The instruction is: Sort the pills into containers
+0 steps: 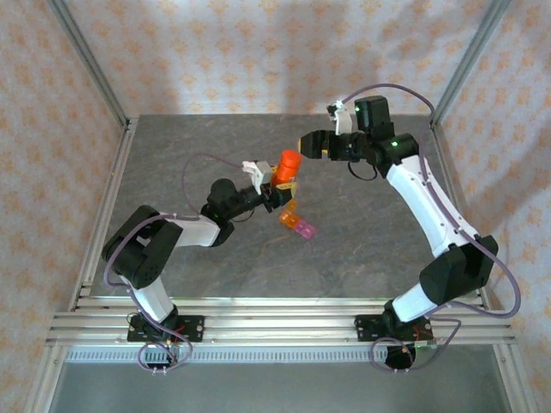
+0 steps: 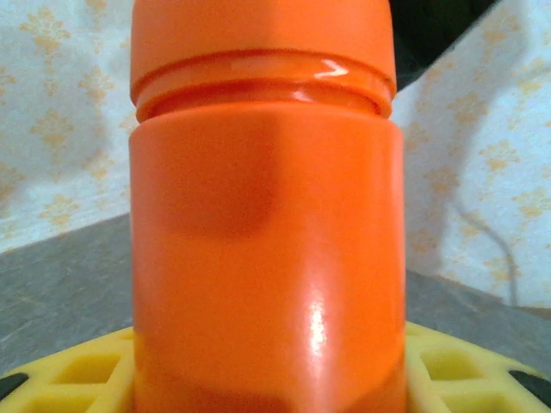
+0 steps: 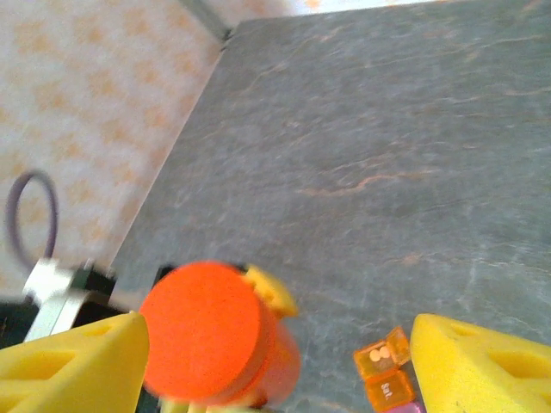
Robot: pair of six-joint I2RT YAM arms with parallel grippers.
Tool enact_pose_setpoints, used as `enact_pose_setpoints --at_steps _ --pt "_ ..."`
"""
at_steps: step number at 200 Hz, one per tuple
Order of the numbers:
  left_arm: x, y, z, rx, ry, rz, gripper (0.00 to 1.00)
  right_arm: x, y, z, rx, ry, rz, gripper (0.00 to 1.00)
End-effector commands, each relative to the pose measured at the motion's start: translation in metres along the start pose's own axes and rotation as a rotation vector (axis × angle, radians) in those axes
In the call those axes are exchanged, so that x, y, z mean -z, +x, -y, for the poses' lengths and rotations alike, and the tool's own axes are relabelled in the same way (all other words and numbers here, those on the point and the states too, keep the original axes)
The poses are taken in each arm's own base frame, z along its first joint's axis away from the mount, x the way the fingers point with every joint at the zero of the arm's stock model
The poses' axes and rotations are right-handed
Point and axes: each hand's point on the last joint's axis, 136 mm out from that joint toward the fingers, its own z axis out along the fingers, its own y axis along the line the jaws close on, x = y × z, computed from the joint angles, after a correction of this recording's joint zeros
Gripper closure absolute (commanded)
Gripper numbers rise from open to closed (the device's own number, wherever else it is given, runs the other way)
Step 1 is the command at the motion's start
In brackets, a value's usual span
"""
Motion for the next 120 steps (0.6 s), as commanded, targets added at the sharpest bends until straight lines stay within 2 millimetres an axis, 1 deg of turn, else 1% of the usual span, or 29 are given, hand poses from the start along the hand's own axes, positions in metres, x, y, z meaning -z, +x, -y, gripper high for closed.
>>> enact_pose_setpoints --at_steps 1,9,45,120 --pt "-0.003 -0.028 0.015 0.013 0.117 0.062 1.00 0.011 0.014 -0.029 0.113 -0.138 -0.063 0.21" --pt "-0.003 -0.029 0.016 0.022 0.131 0.059 1.00 0.012 0.015 -0.032 0.123 -0.155 -0.078 0.21" --pt "-0.008 -0.028 0.021 0.060 0.183 0.045 1.00 0.007 0.013 -0.033 0.125 -0.176 -0.119 0.21" --pt "-0.011 -0.027 0.023 0.078 0.209 0.036 1.00 -0.001 0.010 -0.039 0.139 -0.192 -0.155 0.23"
